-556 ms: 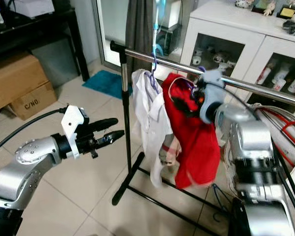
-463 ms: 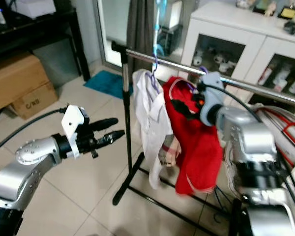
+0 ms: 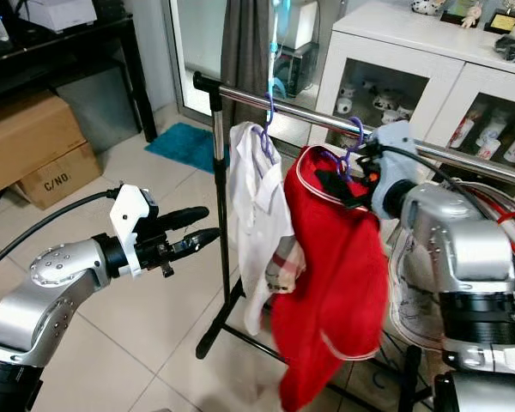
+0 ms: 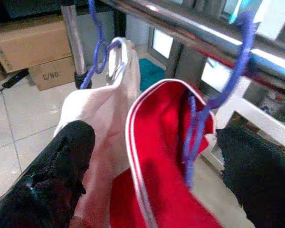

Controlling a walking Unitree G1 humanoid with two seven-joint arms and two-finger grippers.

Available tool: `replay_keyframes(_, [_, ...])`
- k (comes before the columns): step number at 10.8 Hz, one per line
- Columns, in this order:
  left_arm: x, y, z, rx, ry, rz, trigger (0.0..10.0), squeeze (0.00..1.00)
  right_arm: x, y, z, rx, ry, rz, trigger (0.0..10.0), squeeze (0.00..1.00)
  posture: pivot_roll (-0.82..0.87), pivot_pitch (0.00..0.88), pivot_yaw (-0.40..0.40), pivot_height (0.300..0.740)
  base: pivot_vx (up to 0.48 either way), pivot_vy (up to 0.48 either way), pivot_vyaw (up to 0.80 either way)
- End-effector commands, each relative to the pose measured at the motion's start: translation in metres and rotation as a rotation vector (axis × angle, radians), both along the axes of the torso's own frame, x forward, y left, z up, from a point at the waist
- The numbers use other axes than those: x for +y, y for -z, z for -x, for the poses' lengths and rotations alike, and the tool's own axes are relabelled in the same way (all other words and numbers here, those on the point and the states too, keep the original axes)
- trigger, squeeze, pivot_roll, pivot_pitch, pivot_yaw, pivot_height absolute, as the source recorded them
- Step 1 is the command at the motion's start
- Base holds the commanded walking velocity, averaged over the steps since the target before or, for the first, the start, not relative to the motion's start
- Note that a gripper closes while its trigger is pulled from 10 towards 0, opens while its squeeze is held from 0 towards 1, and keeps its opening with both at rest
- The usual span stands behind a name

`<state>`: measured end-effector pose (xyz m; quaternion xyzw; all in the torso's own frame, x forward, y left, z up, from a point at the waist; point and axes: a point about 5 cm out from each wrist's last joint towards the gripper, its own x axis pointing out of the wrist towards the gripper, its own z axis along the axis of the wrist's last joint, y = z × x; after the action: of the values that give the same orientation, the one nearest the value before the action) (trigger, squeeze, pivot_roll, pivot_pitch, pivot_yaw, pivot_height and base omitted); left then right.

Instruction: Hang hanger

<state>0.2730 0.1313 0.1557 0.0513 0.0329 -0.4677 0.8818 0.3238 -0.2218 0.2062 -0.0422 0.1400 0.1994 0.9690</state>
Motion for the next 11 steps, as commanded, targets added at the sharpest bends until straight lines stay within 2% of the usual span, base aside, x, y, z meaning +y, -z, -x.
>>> replay_keyframes(1, [-0.002, -0.002, 0.001, -0.013, 0.011, -0.005, 10.0, 0.0, -0.005, -0.008, 0.0, -0.012, 0.013, -0.008, 10.0, 0.0, -0.16, 0.0, -0.015, 0.74, 0.0, 0.0, 0.0])
replay_keyframes(3, [-0.004, -0.002, 0.0, -0.011, 0.015, -0.003, 10.0, 0.0, -0.005, 0.005, -0.014, 0.053, 0.088, -0.024, 10.0, 0.0, -0.16, 0.0, -0.017, 0.74, 0.0, 0.0, 0.0])
replay_keyframes(5, [-0.004, -0.002, 0.001, -0.013, 0.015, -0.004, 10.0, 0.0, 0.002, 0.014, -0.028, 0.087, 0.184, -0.11, 10.0, 0.0, -0.16, 0.0, -0.021, 0.74, 0.0, 0.0, 0.0])
replay_keyframes(6, [-0.004, -0.001, 0.001, -0.013, 0.012, -0.004, 10.0, 0.0, 0.009, 0.013, -0.034, 0.083, 0.2, -0.163, 8.9, 0.0, -0.15, 0.0, -0.025, 0.74, 0.0, 0.0, 0.0])
replay_keyframes(8, [-0.005, -0.001, 0.001, -0.014, 0.011, -0.002, 10.0, 0.0, 0.009, 0.015, -0.039, 0.086, 0.239, -0.162, 3.2, 0.0, -0.16, 0.0, -0.027, 0.74, 0.0, 0.0, 0.0])
replay_keyframes(10, [-0.005, -0.001, 0.001, -0.013, 0.01, -0.005, 10.0, 0.0, 0.005, 0.018, -0.042, 0.089, 0.29, -0.153, 0.2, 0.0, -0.16, 0.0, -0.028, 0.74, 0.0, 0.0, 0.0])
replay_keyframes(11, [-0.005, 0.0, 0.0, -0.013, 0.01, -0.006, 10.0, 0.0, 0.002, 0.018, -0.045, 0.074, 0.327, -0.133, 0.0, 0.0, -0.16, 0.0, -0.027, 0.74, 0.0, 0.0, 0.0])
